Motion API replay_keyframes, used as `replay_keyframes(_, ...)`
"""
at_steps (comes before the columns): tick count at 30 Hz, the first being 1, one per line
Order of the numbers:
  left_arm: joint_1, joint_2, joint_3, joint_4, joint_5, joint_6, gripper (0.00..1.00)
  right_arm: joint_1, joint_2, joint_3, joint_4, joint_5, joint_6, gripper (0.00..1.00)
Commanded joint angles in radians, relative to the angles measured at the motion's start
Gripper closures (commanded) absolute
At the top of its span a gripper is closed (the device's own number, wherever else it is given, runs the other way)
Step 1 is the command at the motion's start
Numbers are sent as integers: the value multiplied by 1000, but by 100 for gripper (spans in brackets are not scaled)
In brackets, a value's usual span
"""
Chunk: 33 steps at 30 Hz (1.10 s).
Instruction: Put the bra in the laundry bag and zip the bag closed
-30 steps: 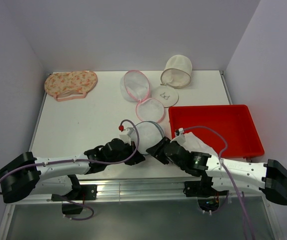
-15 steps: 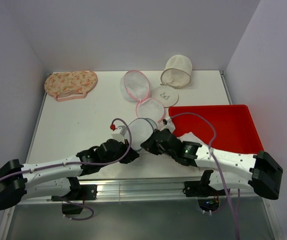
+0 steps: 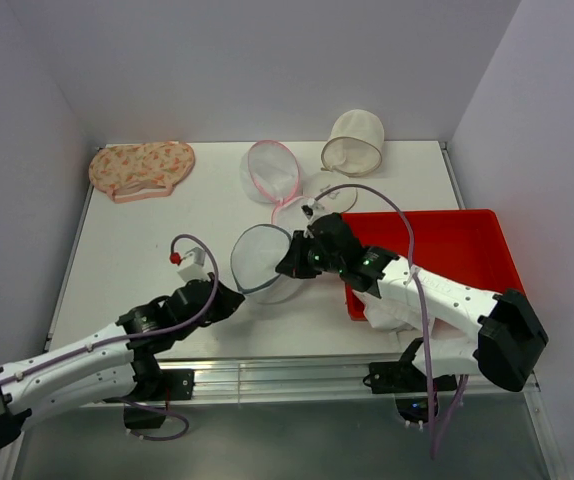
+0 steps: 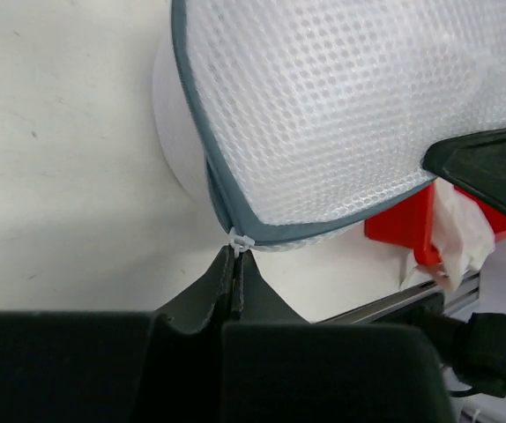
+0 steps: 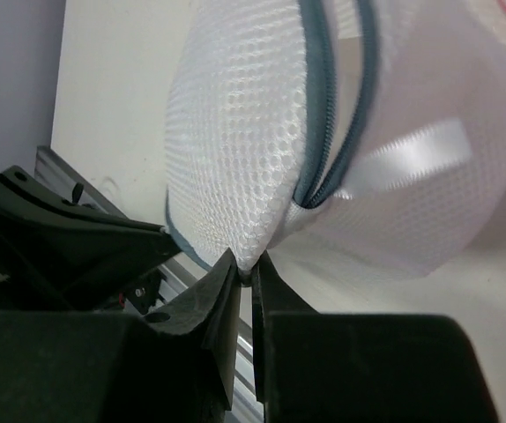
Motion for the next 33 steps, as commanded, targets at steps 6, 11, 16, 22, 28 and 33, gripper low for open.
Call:
replay_keyframes(6,26,-143,-3,-272,-129,-67,100,-92,112,171,-57,-20,-209,80)
replay_keyframes(11,15,-82,-17,-101,-63,3,100,-97,189,254,-86,-14,-215,64)
replay_keyframes(16,-40,13,-5,28,-58,20,100,-97,217,323,-180,38,-218,51)
replay_keyframes(22,-47,113,36,132,-40,49,100,-55,76,265,-227,59,-108,40)
replay_keyframes(28,-48,190,69,226,9,89,100,58,-87,106,-195,105,50,36)
replay_keyframes(33,-50,217,83,242,37,114,100,121,-134,-45,-83,116,180,36)
